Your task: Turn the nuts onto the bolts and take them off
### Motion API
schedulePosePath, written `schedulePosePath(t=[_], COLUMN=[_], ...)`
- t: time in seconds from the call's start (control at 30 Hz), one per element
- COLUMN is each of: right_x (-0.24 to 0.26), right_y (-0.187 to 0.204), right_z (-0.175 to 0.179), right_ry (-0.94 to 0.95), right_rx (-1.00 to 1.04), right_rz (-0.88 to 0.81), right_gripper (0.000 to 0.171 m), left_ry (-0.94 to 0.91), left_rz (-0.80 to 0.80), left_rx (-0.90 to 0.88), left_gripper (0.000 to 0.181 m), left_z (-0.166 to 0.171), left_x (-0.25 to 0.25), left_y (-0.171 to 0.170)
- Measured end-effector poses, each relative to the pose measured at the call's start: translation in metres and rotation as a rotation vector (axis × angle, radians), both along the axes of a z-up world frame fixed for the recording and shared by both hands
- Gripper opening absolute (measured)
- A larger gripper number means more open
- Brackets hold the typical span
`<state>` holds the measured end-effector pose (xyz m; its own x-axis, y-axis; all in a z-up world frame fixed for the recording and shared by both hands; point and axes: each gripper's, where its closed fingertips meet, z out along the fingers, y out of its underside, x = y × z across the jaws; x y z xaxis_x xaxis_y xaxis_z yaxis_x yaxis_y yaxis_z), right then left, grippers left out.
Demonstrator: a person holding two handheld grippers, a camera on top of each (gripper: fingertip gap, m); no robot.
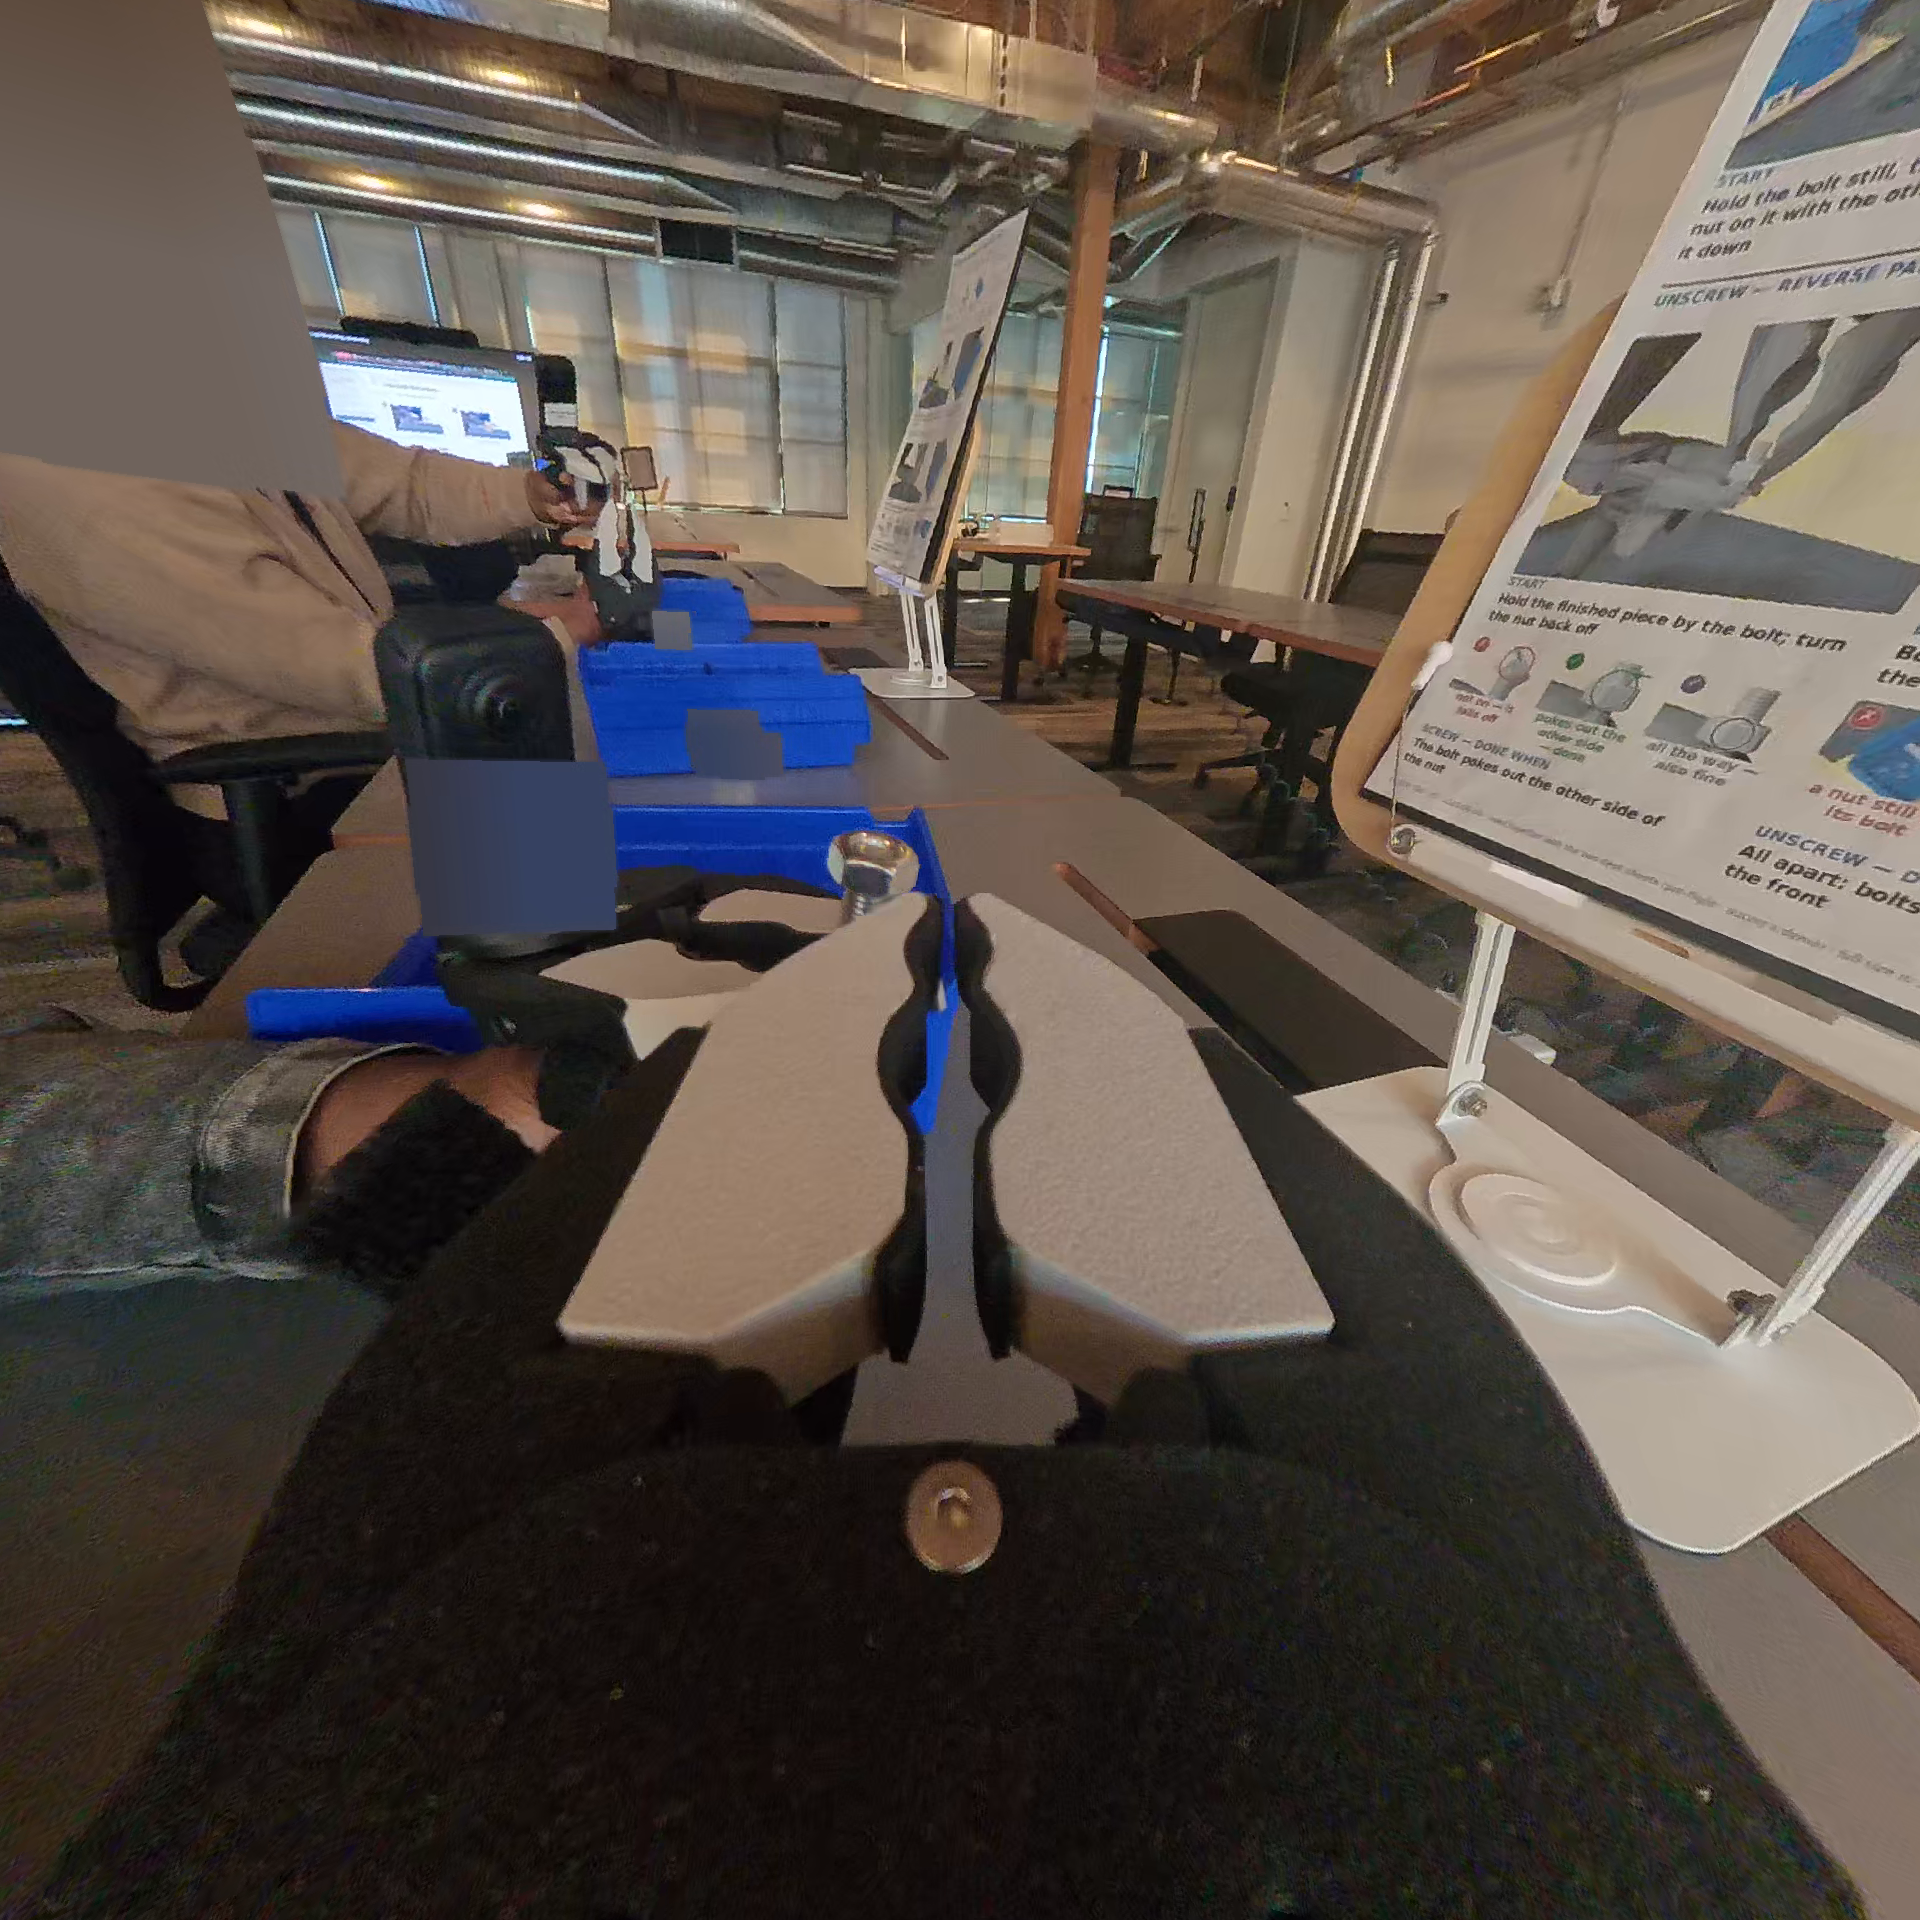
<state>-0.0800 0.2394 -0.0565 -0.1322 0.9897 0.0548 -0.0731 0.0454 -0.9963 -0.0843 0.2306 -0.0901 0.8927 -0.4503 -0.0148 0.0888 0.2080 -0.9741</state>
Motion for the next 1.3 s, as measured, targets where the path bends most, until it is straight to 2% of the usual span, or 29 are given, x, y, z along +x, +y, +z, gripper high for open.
schedulePosePath(t=[0.07, 0.13, 0.27, 0.37, 0.5, 0.53, 0.63, 0.77, 0.83, 1.3], right_x=[-0.001, -0.003, -0.012, -0.015, -0.009, -0.007, 0.000, -0.002, -0.006, -0.012], right_y=[-0.003, -0.009, -0.017, -0.019, -0.009, -0.004, 0.001, -0.005, -0.012, -0.016], right_z=[0.001, 0.001, -0.002, -0.005, -0.002, -0.001, 0.002, 0.004, 0.004, -0.002], right_ry=[0.000, -0.012, -0.043, -0.056, -0.031, -0.022, -0.005, -0.010, -0.018, -0.043], right_rx=[0.009, 0.012, 0.004, 0.020, 0.026, 0.023, 0.005, 0.001, 0.009, 0.004], right_rz=[0.003, 0.024, 0.038, 0.036, -0.001, -0.022, -0.034, -0.012, 0.010, 0.015], right_gripper=[0.008, 0.022, 0.032, 0.029, 0.003, 0.002, 0.004, 0.022, 0.023, 0.023], left_ry=[0.001, 0.007, 0.014, 0.012, 0.007, 0.007, 0.003, -0.001, 0.001, 0.001], left_rz=[-0.004, -0.006, -0.011, -0.014, -0.014, -0.014, -0.010, -0.012, -0.015, -0.024], left_rx=[-0.005, -0.010, -0.014, -0.011, -0.001, 0.001, -0.002, -0.007, -0.007, -0.002], left_gripper=[0.020, 0.020, 0.020, 0.020, 0.019, 0.019, 0.020, 0.020, 0.020, 0.020], left_z=[-0.002, -0.004, -0.006, -0.005, -0.002, -0.002, -0.002, -0.004, -0.004, -0.003], left_x=[0.001, 0.003, 0.005, 0.006, 0.005, 0.005, 0.004, 0.004, 0.005, 0.008], left_y=[0.000, 0.002, 0.003, 0.002, 0.001, 0.001, 0.001, 0.001, 0.001, 0.000])
